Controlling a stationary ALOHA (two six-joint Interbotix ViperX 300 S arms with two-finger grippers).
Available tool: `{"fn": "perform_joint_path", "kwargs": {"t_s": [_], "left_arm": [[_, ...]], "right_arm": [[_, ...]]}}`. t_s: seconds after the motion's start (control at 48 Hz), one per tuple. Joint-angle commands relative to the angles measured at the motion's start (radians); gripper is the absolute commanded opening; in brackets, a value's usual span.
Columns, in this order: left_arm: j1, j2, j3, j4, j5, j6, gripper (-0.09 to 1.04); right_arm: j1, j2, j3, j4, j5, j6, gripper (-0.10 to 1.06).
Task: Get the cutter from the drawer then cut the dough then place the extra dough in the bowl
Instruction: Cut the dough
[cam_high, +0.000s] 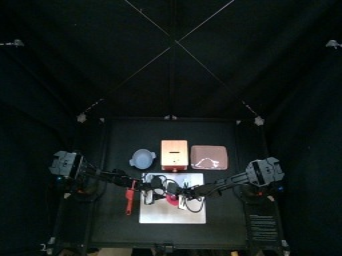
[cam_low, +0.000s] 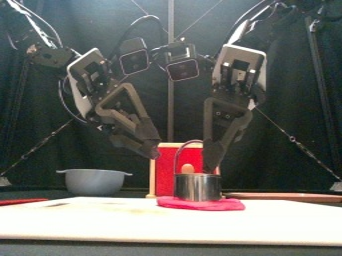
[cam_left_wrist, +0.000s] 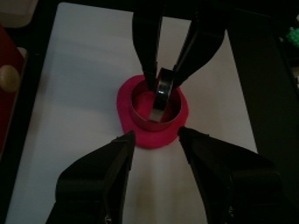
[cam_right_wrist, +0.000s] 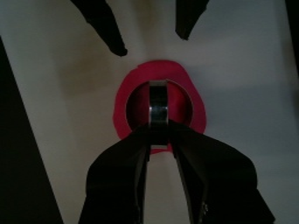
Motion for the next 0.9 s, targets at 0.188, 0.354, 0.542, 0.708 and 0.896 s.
{"fn": "perform_joint_path", "kwargs": {"t_s": [0.188,0.354,0.542,0.708,0.896], "left_arm": [[0.008,-0.044,0.017,-0.009,-0.026,-0.005,0.83],[0.014,-0.043,0.02,-0.086,-0.048,-0.006,0.83],[0.029,-0.032,0.023,-0.227,-0.048,-0.003,0.83],[0.041,-0.029,0.034,-0.341,-0.048,-0.009,0.83],[0.052,-0.029,0.038,-0.465,-0.046,-0.011,0.83]], "right_arm": [[0.0,-0.032,-0.006,-0.002,-0.002,0.003,0.64],[0.003,-0.035,-0.002,-0.006,0.002,-0.002,0.64],[0.003,-0.04,0.005,-0.009,0.002,-0.002,0.64],[0.005,-0.041,0.005,-0.011,0.0,-0.003,0.64],[0.005,-0.043,0.003,-0.009,0.002,-0.006,0.64]]}}
